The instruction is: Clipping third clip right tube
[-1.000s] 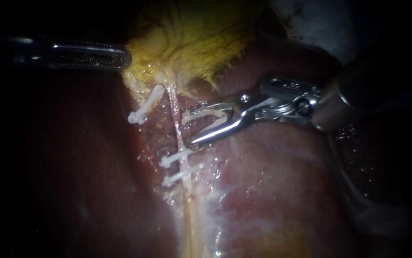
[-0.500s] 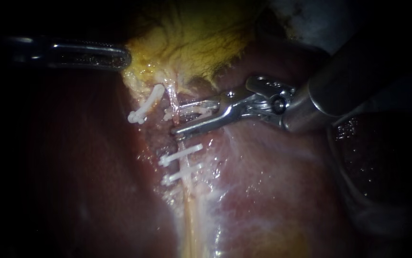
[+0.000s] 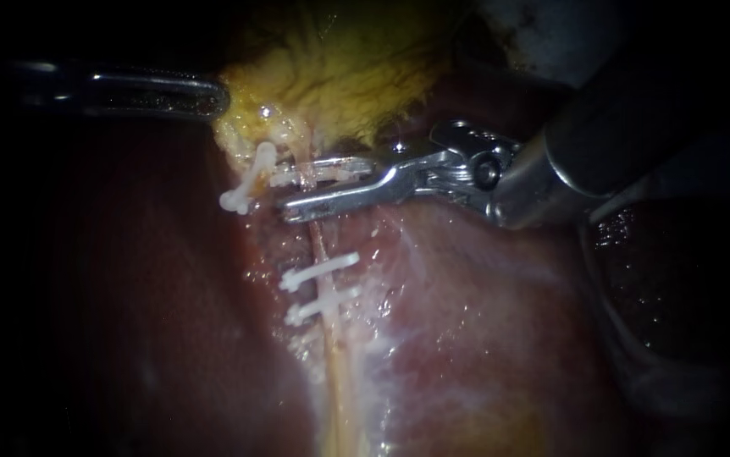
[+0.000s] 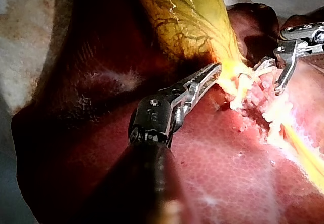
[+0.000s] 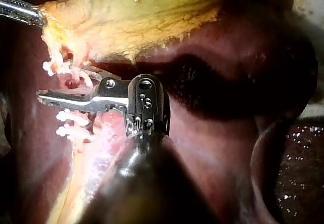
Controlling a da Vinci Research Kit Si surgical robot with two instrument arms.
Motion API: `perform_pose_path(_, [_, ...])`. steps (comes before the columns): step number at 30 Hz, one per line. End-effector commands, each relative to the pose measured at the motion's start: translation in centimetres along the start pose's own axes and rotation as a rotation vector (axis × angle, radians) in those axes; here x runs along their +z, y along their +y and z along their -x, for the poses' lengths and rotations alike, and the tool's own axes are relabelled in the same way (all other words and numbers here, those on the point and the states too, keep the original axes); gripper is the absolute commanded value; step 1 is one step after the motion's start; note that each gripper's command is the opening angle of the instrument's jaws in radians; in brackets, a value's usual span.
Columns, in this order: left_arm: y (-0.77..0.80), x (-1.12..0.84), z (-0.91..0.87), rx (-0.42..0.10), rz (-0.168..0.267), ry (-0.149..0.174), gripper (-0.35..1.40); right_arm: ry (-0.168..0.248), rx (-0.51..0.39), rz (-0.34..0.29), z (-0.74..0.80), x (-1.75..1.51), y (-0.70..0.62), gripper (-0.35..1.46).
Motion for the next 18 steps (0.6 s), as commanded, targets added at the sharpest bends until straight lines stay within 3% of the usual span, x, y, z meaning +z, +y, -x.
perform_pose_path(1, [0.0,0.0,0.0,0.0,0.0,0.0,-0.35,-0.005,0.001,-0.005,0.01,0.01,-0.02,0.51])
perform_pose_path(10, [0.0,0.0,0.0,0.0,0.0,0.0,-0.35,-0.035,0.01,-0.036,0.06,0.07,-0.17,0.45])
perform_pose_path(18, [0.0,0.0,0.0,0.0,0.0,0.0,-0.35,-0.035,0.026,-0.032,-0.03,0.08,-0.17,0.33])
